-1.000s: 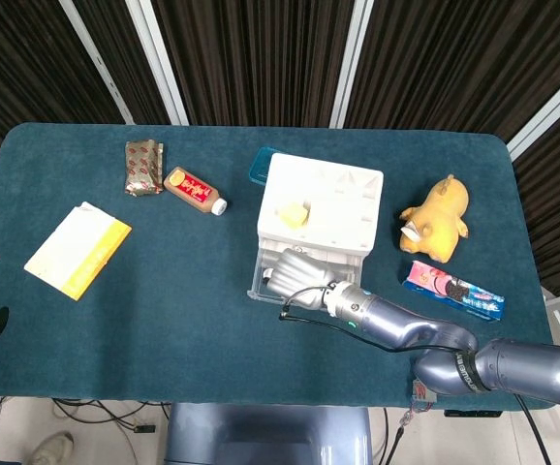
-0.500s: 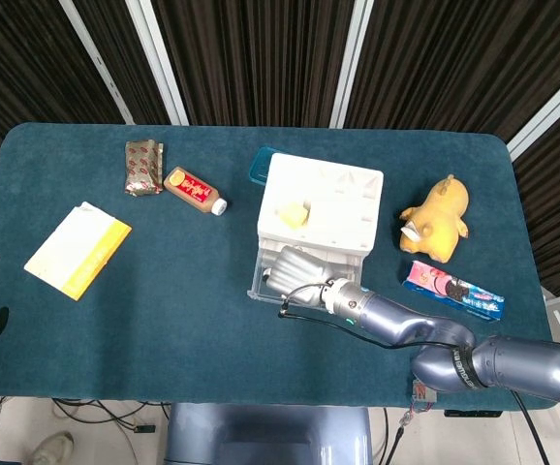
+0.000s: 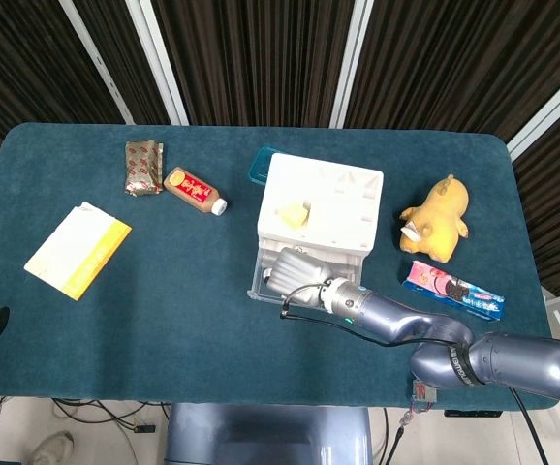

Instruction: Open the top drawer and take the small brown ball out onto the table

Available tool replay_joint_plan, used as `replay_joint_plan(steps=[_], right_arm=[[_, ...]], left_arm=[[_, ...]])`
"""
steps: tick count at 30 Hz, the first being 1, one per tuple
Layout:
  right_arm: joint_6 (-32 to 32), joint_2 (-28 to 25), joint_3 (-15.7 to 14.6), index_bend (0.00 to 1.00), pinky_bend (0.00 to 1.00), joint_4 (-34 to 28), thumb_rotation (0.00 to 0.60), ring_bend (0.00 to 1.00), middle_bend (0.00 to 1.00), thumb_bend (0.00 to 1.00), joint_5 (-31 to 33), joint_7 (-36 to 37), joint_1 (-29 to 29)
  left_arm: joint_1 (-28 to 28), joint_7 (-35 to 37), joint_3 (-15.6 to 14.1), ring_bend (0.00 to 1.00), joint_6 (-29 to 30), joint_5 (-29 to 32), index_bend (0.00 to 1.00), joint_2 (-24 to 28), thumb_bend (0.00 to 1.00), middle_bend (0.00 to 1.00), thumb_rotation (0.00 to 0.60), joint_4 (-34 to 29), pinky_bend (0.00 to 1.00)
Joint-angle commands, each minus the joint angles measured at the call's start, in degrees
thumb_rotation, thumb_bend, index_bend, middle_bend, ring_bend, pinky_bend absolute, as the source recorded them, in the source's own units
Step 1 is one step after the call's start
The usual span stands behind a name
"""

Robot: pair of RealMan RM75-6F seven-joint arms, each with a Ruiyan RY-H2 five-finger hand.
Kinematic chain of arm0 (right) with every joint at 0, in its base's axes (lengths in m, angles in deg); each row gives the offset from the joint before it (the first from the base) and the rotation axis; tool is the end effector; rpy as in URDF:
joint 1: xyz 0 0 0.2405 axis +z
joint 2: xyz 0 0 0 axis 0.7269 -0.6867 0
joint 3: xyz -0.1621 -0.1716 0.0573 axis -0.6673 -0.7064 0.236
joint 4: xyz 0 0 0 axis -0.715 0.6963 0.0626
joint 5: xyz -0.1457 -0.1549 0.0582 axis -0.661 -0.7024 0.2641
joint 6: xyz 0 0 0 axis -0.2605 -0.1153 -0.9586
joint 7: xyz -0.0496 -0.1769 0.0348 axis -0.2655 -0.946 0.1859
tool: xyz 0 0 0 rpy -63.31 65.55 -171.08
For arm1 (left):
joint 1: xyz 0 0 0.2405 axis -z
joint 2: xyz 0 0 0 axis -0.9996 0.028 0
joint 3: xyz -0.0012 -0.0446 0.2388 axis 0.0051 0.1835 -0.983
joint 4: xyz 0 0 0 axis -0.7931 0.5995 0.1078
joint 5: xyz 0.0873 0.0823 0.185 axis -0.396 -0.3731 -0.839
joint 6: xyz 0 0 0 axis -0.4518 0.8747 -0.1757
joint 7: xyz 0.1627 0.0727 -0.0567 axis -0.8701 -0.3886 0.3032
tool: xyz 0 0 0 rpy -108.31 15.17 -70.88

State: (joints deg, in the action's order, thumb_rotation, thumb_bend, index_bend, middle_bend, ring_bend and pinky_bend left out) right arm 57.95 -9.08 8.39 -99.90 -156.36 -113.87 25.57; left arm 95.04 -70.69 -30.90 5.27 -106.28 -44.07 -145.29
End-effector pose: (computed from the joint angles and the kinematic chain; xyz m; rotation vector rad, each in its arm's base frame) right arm 0.0076 -0.3693 -0.0183 2.5073 -0.0189 0.5875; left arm -0.2939 0.2365 0.1798 -1.3162 -0.9168 -0.7799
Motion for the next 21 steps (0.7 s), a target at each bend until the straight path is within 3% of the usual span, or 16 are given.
replay_joint_plan(steps=[1,21], right_arm=[[-0.19,0.10,-0.22,0.43,1.00,0.08,0.600,1.00,0.99,0.28,0.24,-0.15,0.33],[0.32,0.72,-0.66,0.50,1.00,0.40,0.600,1.00,0.99,0.28,1.66,2.06,1.34]], left_arm=[[0.01,0.02,-0.02,0.00,-0.06,0.02,0.10,-0.01,0.38,0.00,0.600,0.01,0.00],[0.03,-0.19,-0.09,0.00,-0.24,0.23,0.10,0.15,0.38,0.00,0.600,-0.13,0.00]])
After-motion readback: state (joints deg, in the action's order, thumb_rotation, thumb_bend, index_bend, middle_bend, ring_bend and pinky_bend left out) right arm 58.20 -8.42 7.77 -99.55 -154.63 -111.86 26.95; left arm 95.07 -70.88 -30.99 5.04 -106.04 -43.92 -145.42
